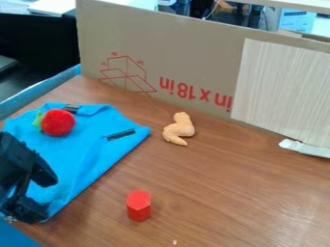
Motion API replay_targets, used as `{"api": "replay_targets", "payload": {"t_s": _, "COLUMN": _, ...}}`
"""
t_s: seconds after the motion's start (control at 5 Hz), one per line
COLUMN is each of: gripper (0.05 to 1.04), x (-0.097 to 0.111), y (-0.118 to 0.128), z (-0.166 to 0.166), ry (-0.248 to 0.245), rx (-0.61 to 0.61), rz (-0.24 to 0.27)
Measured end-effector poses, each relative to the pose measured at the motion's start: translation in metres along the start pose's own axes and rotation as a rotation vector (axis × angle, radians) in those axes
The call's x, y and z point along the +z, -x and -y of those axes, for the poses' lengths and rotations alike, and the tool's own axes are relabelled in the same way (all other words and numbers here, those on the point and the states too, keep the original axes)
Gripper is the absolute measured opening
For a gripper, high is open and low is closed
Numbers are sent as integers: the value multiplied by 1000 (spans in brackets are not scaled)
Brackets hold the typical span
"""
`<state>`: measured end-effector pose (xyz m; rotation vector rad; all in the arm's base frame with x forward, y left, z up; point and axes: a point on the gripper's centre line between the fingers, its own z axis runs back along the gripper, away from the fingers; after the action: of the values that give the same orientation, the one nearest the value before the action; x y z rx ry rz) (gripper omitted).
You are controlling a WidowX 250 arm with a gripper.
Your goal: Remove the red figure from the cloth to the wooden surface
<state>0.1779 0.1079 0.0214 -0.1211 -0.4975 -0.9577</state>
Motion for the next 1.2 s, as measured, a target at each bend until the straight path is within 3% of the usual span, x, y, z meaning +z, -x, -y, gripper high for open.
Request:
{"api": "replay_targets", "payload": {"t_s": 0.2, "gripper": 1000, "x": -3, "y": 0, "z": 3, "ry": 28, "rx": 9, "rz": 10}}
{"api": "replay_targets", "payload": {"t_s": 0.4, "gripper": 1000, "x": 25, "y": -1, "z": -26, "ry": 69, "rx": -67, "rz": 3}}
{"api": "replay_targets", "payload": {"t_s": 0.8, "gripper": 1000, "x": 49, "y": 6, "z": -79, "ry": 108, "rx": -136, "rz": -16}}
{"api": "replay_targets", "payload": {"t_s": 1.0, "gripper": 1000, "x": 44, "y": 8, "z": -104, "ry": 73, "rx": -207, "rz": -106}}
{"api": "replay_targets", "payload": {"t_s": 1.2, "gripper": 1000, "x": 40, "y": 16, "z": -127, "ry": -50, "rx": -202, "rz": -155}}
